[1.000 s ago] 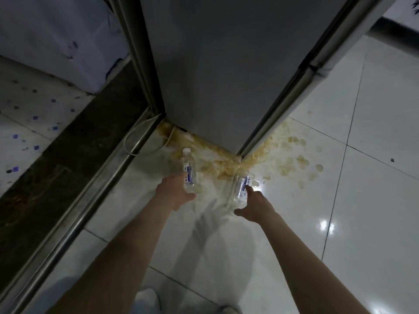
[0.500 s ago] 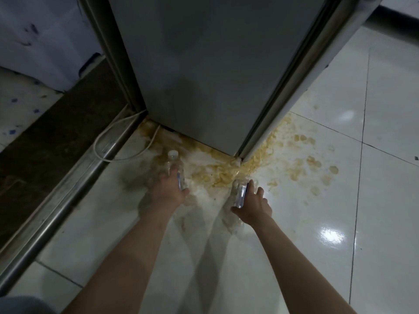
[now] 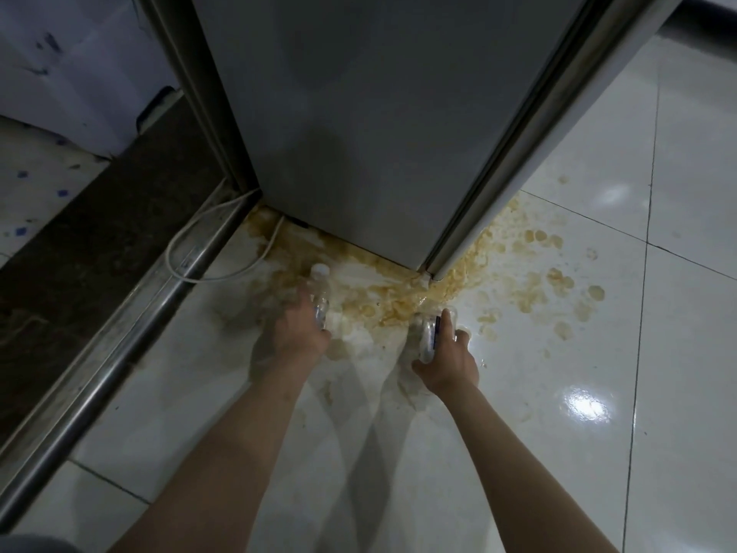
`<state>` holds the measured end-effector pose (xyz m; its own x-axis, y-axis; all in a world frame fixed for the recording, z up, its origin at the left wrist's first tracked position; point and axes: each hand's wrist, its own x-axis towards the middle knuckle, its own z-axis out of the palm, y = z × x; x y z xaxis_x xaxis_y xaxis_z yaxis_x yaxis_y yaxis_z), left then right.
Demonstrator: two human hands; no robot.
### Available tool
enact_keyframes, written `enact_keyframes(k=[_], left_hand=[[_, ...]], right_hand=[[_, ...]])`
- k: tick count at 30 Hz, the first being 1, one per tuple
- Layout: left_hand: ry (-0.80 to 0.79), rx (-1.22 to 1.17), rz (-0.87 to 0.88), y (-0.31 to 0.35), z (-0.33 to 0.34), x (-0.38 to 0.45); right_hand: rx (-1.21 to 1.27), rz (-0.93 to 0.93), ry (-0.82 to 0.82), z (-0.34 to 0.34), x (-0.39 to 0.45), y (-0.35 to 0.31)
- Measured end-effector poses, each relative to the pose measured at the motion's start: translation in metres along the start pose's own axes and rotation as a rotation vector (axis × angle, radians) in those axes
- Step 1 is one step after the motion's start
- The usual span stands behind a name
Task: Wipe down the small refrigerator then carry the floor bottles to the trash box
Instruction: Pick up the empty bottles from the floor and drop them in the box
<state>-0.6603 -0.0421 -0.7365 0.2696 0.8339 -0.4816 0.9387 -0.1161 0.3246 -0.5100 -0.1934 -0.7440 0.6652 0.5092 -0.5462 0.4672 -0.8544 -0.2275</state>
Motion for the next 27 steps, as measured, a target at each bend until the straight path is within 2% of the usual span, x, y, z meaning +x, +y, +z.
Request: enact_keyframes(k=[10, 27], left_hand=[[-0.060, -0.018, 0.012, 0.009, -0.066, -0.057], [-0.042, 0.015, 0.194, 0.073, -0.285, -0.208]], right_hand=[[-0.006, -0.013, -0.105, -0.063, -0.072, -0.018], [0.038, 0.017, -0.159, -0.268, -0.256, -0.075]])
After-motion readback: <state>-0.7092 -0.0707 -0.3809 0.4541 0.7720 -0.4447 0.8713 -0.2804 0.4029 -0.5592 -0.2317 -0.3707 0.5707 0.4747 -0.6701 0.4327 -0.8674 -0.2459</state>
